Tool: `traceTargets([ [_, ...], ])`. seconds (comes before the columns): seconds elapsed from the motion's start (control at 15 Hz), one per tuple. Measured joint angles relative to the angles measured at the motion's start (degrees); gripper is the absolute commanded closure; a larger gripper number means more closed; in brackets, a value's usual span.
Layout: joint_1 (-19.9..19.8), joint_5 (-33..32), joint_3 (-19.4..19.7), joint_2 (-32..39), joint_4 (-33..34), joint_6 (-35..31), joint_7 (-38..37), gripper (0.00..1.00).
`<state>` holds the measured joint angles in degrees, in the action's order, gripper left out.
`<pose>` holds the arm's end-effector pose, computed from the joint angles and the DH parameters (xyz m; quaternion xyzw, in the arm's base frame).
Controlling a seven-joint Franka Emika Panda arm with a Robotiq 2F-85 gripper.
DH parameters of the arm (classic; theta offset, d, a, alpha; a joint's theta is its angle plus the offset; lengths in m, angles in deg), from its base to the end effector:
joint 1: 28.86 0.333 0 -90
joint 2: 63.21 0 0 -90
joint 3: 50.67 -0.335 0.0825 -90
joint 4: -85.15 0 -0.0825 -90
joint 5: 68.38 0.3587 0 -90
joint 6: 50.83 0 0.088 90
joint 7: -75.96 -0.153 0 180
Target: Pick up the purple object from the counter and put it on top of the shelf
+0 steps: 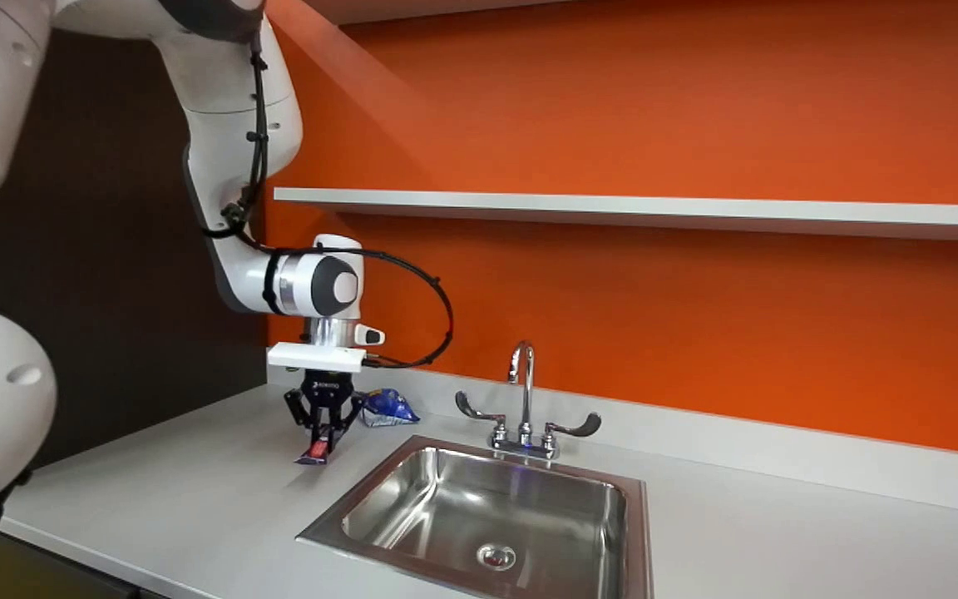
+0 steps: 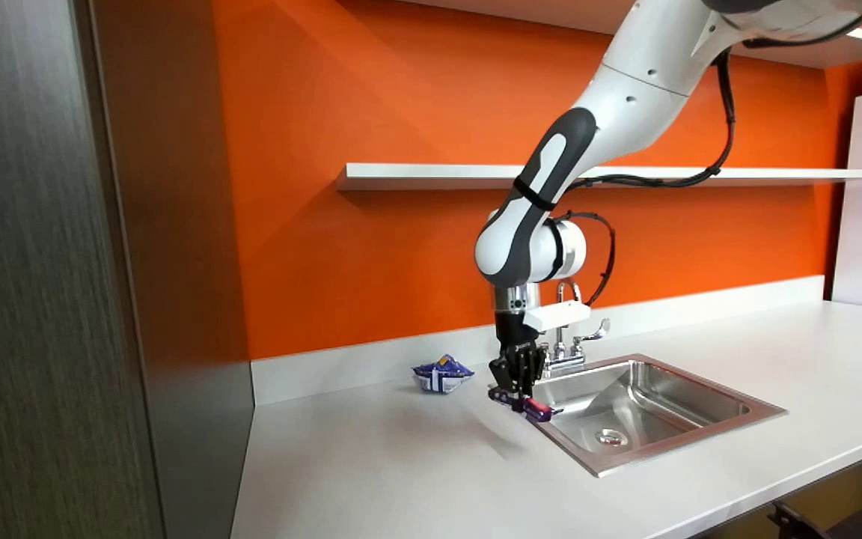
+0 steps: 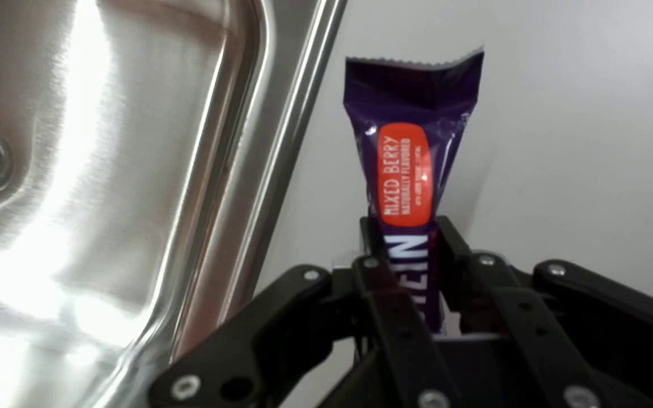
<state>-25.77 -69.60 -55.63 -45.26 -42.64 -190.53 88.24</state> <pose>0.5182 0.0736 0.2154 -0.9817 -0.1832 0.0517 0.0089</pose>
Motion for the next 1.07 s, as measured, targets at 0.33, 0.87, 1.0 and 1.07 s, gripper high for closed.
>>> traceTargets([
  [0.33,0.67,1.79,-0.62,-13.11,-9.08,3.35,-1.07,0.94],
  [0.87,3.78,3.65,-1.01,-38.24,-12.28,4.94,-10.08,0.94],
  [1.0,3.82,3.44,-1.62,-43.14,-10.97,6.49,-12.96,0.94],
  [1.07,3.82,3.39,-1.89,-45.03,-10.02,7.30,-14.27,0.94],
])
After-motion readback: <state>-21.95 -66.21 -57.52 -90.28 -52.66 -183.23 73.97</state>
